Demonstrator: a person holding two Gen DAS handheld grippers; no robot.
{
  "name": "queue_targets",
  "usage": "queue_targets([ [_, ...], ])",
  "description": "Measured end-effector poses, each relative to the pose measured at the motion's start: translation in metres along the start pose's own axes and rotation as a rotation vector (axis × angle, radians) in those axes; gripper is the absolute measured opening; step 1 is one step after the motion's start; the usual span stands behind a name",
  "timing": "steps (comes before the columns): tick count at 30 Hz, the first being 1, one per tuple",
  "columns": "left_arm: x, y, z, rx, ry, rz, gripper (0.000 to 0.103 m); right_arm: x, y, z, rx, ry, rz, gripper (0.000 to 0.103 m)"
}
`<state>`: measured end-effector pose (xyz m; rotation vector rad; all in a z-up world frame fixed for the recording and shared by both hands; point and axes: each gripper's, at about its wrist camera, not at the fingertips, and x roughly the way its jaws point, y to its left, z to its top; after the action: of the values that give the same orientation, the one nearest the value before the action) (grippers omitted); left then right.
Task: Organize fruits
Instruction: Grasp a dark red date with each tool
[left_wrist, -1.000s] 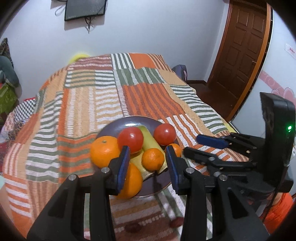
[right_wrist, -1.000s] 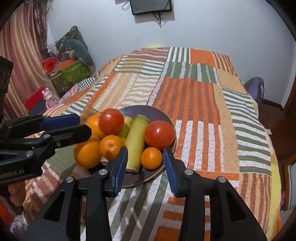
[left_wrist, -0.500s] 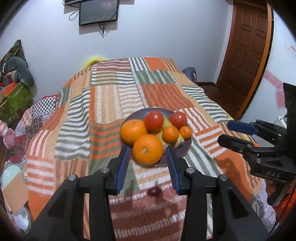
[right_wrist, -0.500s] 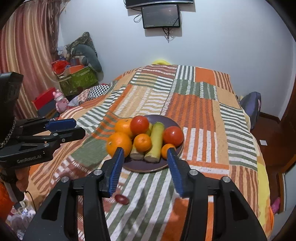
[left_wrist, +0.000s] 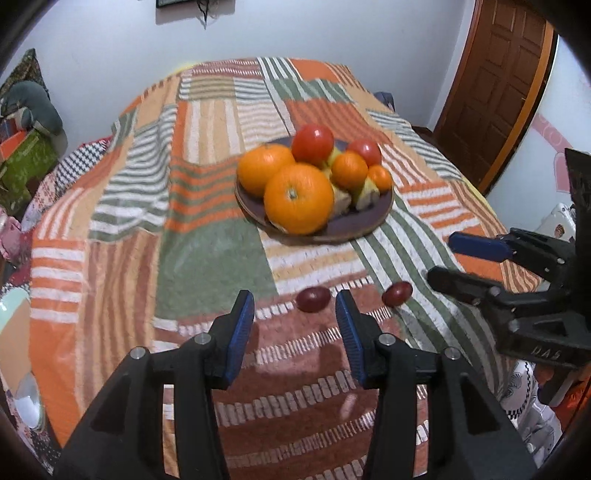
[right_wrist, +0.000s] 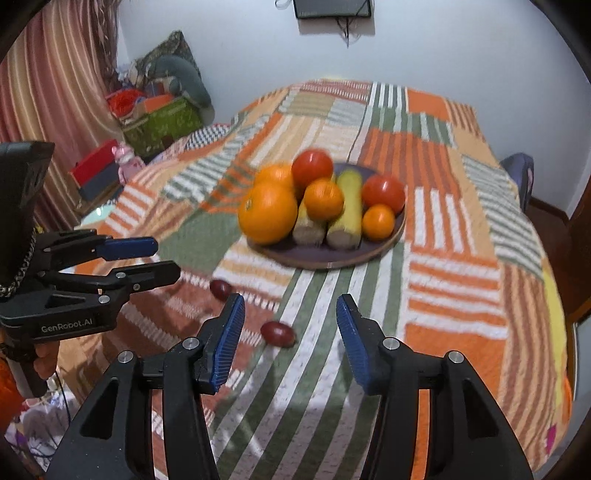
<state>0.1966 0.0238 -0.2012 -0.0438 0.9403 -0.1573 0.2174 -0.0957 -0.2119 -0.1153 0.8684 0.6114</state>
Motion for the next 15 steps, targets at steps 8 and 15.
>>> queue_targets([
  [8, 0.03, -0.006, -0.005, -0.016, 0.055, -0.048, 0.046, 0.026, 0.001, -0.017, 0.023, 0.081, 0.039, 0.048],
  [15, 0.049, -0.007, -0.003, -0.01, 0.065, -0.022, 0.04, 0.037, 0.006, -0.021, 0.0, 0.114, 0.032, 0.036],
])
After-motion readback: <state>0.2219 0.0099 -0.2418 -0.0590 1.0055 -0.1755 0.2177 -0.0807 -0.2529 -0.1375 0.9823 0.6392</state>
